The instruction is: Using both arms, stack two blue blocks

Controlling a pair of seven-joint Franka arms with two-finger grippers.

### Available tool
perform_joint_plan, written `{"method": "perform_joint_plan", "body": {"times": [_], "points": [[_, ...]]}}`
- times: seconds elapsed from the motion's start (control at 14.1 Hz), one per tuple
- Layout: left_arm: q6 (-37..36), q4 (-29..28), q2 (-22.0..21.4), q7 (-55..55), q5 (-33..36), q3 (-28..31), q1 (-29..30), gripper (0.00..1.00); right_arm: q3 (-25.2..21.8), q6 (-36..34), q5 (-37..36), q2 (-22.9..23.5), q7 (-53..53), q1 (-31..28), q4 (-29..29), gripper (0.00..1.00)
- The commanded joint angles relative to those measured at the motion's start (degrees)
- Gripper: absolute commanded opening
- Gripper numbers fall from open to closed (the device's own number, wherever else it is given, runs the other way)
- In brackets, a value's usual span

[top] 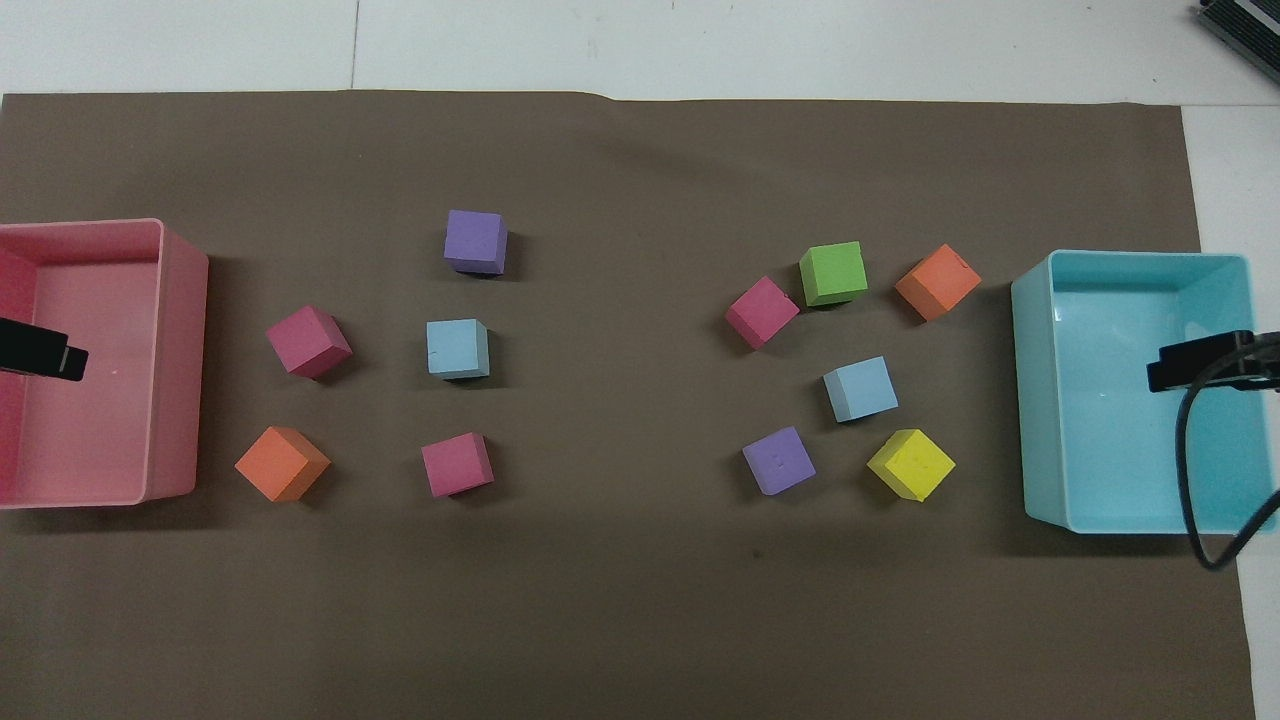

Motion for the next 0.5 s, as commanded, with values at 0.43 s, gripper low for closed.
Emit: {"method": "perform_joint_plan", "body": {"times": [0.43], "points": [[0.6,-1.9,-1.6,-0.4,-0.5,-0.1,0.1,1.0,0.2,-0.1,0.8,-0.7,-1.0,-0.1,0.1,1.0]]}}
